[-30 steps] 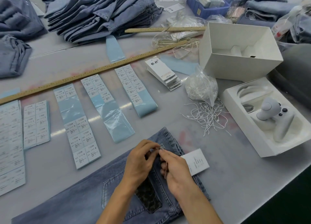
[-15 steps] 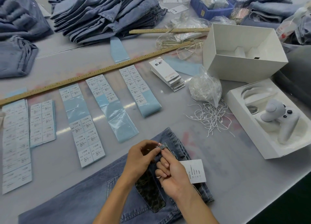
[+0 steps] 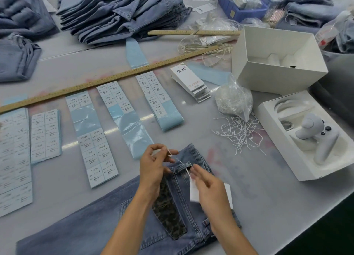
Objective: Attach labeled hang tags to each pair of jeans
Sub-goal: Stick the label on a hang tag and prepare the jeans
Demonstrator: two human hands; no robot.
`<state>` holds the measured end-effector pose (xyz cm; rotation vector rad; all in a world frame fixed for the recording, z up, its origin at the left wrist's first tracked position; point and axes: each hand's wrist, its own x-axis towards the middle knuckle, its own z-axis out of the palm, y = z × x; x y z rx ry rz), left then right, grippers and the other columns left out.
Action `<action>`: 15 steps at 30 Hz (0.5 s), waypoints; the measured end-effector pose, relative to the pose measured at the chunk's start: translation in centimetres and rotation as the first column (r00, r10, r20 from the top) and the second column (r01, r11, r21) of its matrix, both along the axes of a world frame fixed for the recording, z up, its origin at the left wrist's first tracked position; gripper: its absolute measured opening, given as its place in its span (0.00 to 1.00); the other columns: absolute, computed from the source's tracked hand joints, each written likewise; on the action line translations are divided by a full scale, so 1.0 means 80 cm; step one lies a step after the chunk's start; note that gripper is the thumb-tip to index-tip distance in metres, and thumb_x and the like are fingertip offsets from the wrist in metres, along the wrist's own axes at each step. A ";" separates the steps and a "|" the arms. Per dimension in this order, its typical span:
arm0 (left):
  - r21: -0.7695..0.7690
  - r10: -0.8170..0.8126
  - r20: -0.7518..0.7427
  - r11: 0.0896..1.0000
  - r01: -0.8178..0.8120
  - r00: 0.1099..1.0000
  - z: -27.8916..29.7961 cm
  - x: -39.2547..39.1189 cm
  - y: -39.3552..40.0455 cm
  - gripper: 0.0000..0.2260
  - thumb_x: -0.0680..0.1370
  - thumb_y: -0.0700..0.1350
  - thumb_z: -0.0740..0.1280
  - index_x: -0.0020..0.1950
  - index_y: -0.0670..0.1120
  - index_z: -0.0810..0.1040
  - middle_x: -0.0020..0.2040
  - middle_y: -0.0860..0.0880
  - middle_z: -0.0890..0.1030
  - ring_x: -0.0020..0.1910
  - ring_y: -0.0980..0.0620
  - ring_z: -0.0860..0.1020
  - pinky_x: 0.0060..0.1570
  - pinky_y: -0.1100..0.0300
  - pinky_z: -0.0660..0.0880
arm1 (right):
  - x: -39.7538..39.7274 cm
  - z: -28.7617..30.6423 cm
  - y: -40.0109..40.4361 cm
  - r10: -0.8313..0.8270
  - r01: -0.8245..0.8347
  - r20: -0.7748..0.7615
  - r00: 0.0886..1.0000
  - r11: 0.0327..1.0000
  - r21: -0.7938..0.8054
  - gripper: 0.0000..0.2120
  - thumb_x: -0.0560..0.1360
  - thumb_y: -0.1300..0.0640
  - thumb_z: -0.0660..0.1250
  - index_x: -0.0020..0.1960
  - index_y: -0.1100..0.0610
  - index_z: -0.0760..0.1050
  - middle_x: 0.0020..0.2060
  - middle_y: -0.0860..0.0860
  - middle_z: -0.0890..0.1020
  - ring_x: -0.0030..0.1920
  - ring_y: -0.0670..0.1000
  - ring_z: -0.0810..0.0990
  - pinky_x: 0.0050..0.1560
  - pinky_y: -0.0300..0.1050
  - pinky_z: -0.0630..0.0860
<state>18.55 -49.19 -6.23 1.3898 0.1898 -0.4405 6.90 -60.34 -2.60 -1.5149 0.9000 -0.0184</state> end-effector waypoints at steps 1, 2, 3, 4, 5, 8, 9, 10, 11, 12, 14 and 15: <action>-0.049 -0.001 -0.011 0.999 0.001 1.000 0.005 0.004 0.004 0.02 0.83 0.43 0.67 0.51 0.45 0.76 0.44 0.42 0.87 0.35 0.52 0.81 0.27 0.63 0.74 | -0.011 0.001 -0.005 0.068 -0.063 0.017 0.998 0.974 -0.219 0.18 0.82 0.62 0.64 0.61 0.41 0.80 0.54 0.35 0.82 0.53 0.38 0.81 0.52 0.35 0.76; -0.085 -0.017 -0.006 0.996 0.016 1.000 0.011 0.008 0.008 0.02 0.82 0.42 0.68 0.50 0.46 0.78 0.43 0.40 0.86 0.34 0.51 0.80 0.28 0.63 0.74 | -0.021 0.002 -0.010 0.101 -0.073 0.054 0.993 0.920 -0.384 0.19 0.81 0.63 0.65 0.60 0.41 0.81 0.54 0.34 0.81 0.55 0.37 0.79 0.53 0.34 0.76; -0.106 -0.035 0.018 0.994 0.037 0.999 0.017 0.011 0.011 0.03 0.81 0.41 0.69 0.49 0.47 0.80 0.41 0.40 0.85 0.34 0.51 0.79 0.28 0.62 0.74 | -0.029 -0.002 -0.015 0.135 -0.072 0.090 0.987 0.860 -0.505 0.18 0.80 0.65 0.66 0.59 0.45 0.82 0.55 0.35 0.81 0.57 0.37 0.79 0.55 0.35 0.76; -0.113 -0.054 0.051 0.992 0.060 0.997 0.022 0.013 0.014 0.05 0.80 0.40 0.69 0.47 0.48 0.83 0.40 0.40 0.85 0.35 0.51 0.79 0.29 0.62 0.74 | -0.034 -0.009 -0.018 0.189 -0.100 0.093 0.978 0.805 -0.585 0.16 0.79 0.65 0.67 0.59 0.48 0.83 0.56 0.38 0.82 0.58 0.39 0.78 0.57 0.37 0.76; -0.105 -0.073 0.088 0.991 0.082 0.993 0.028 0.015 0.016 0.06 0.80 0.39 0.70 0.46 0.49 0.84 0.40 0.41 0.84 0.35 0.51 0.78 0.30 0.62 0.75 | -0.036 -0.017 -0.019 0.241 -0.153 0.063 0.969 0.774 -0.614 0.14 0.79 0.64 0.68 0.60 0.51 0.82 0.56 0.40 0.81 0.59 0.42 0.78 0.59 0.41 0.77; -0.041 -0.122 0.190 0.990 0.132 0.974 0.043 0.017 0.019 0.05 0.79 0.39 0.71 0.48 0.47 0.84 0.41 0.42 0.85 0.36 0.51 0.79 0.31 0.62 0.76 | -0.033 -0.037 -0.020 0.256 -0.205 0.012 0.967 0.803 -0.560 0.12 0.80 0.61 0.68 0.62 0.53 0.81 0.56 0.42 0.80 0.58 0.47 0.78 0.57 0.51 0.79; -0.016 -0.144 0.216 0.988 0.151 0.966 0.046 0.016 0.018 0.04 0.79 0.39 0.71 0.48 0.47 0.84 0.42 0.43 0.86 0.37 0.52 0.79 0.32 0.62 0.76 | -0.029 -0.041 -0.019 0.239 -0.180 0.029 0.971 0.800 -0.573 0.12 0.80 0.60 0.69 0.62 0.52 0.80 0.56 0.42 0.79 0.56 0.47 0.78 0.56 0.52 0.79; 0.005 -0.167 0.238 0.985 0.171 0.957 0.049 0.014 0.019 0.03 0.80 0.39 0.71 0.49 0.46 0.83 0.44 0.44 0.86 0.38 0.52 0.80 0.32 0.62 0.76 | -0.025 -0.046 -0.019 0.235 -0.163 0.041 0.971 0.778 -0.606 0.13 0.79 0.60 0.70 0.63 0.52 0.80 0.55 0.42 0.79 0.55 0.47 0.78 0.55 0.53 0.79; 0.016 -0.187 0.255 0.982 0.189 0.949 0.051 0.012 0.018 0.03 0.80 0.39 0.70 0.50 0.45 0.83 0.46 0.45 0.87 0.39 0.51 0.80 0.32 0.62 0.76 | -0.020 -0.050 -0.019 0.249 -0.167 0.036 0.968 0.744 -0.647 0.15 0.78 0.59 0.71 0.64 0.52 0.79 0.56 0.43 0.78 0.55 0.48 0.77 0.55 0.53 0.79; 0.018 -0.201 0.267 0.979 0.203 0.943 0.053 0.011 0.018 0.02 0.80 0.39 0.70 0.50 0.45 0.82 0.48 0.45 0.87 0.39 0.51 0.81 0.31 0.62 0.76 | -0.016 -0.052 -0.019 0.279 -0.207 -0.008 0.960 0.691 -0.693 0.19 0.76 0.56 0.74 0.66 0.52 0.78 0.57 0.44 0.78 0.56 0.49 0.76 0.56 0.52 0.78; 0.019 -0.212 0.280 0.976 0.216 0.936 0.056 0.009 0.016 0.02 0.80 0.39 0.70 0.50 0.45 0.81 0.48 0.45 0.87 0.39 0.49 0.81 0.31 0.61 0.76 | -0.007 -0.051 -0.019 0.334 -0.334 -0.169 0.927 0.534 -0.777 0.27 0.73 0.48 0.77 0.69 0.53 0.76 0.62 0.47 0.77 0.61 0.53 0.73 0.60 0.53 0.75; 0.024 -0.211 0.284 0.977 0.213 0.935 0.057 0.008 0.015 0.02 0.80 0.39 0.70 0.50 0.45 0.81 0.46 0.45 0.87 0.38 0.49 0.81 0.31 0.60 0.76 | -0.004 -0.048 -0.020 0.353 -0.380 -0.218 0.910 0.499 -0.779 0.29 0.72 0.48 0.77 0.70 0.54 0.76 0.64 0.48 0.77 0.64 0.54 0.73 0.62 0.54 0.74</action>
